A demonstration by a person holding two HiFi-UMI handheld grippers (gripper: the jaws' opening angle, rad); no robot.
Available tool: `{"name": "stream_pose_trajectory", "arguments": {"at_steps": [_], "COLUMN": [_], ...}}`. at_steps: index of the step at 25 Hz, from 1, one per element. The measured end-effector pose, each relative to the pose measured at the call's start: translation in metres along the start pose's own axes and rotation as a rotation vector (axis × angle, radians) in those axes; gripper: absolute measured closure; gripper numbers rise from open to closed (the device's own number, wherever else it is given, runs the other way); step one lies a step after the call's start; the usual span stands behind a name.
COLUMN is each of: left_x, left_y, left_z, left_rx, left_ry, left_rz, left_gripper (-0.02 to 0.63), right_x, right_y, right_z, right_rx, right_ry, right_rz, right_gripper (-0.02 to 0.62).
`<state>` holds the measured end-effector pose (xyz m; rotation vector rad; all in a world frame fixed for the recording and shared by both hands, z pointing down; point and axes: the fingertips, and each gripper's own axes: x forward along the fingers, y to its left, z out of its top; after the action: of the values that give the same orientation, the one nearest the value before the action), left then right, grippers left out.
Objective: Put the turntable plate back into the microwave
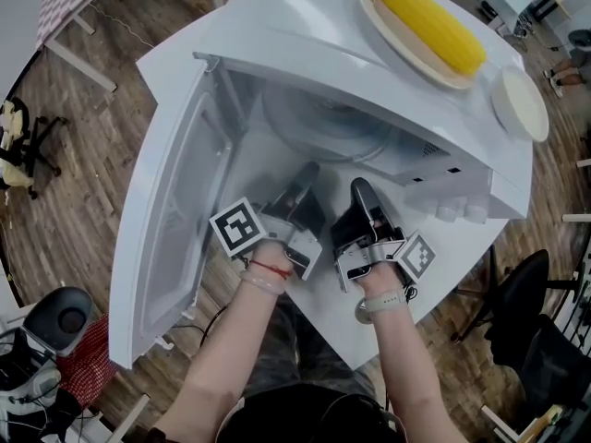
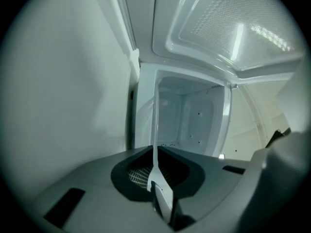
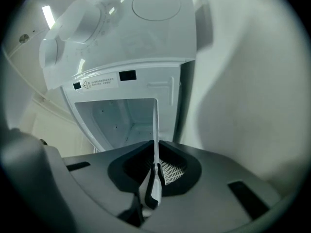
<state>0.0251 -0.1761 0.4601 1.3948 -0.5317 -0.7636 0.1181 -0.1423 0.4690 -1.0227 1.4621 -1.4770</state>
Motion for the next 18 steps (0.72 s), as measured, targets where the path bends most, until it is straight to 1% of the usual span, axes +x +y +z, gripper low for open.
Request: {"name": "stream_pose_trajectory", "arguments": {"at_steps": [3,7,11,14,16,18], "left_x": [-0.004,-0.015,-0.032,-0.048,-0.057,-0.064], "left_y": [-0.004,-0.002,0.004,0.005,0.003,0.000], "left_z": [-0.004,-0.020,-0.040,-0.050,-0.056,-0.062], "left_rx": [0.039,0.053,0.147,0.216,0.241,0.252], "left_ry": [0.010,0.048,0.113,0.140,0.147,0.148], "left_rz": [0.000,0.013,0.066,0.102,0.110,0.113], "left_gripper": [0.571,0.580,0.594,0.594,0.594,0.594], "right_x": [-0.004,-0.015,-0.028,-0.041,-0.051,-0.061], "right_y": [-0.001,0.002,0.009,0.014,0.015,0.016], "right_z": [-0.006,-0.020,-0.032,-0.044,-0.050,-0.055], "right_rx": [-0.030,-0.090,-0.160,-0.217,-0.236,-0.228], "right_ry": [0.024,0.078,0.144,0.195,0.220,0.228], "right_rz": [-0.013,-0.026,-0.031,-0.040,-0.052,-0.069], "right_gripper": [0.552,0.561,0.569,0.574,0.574,0.575]}}
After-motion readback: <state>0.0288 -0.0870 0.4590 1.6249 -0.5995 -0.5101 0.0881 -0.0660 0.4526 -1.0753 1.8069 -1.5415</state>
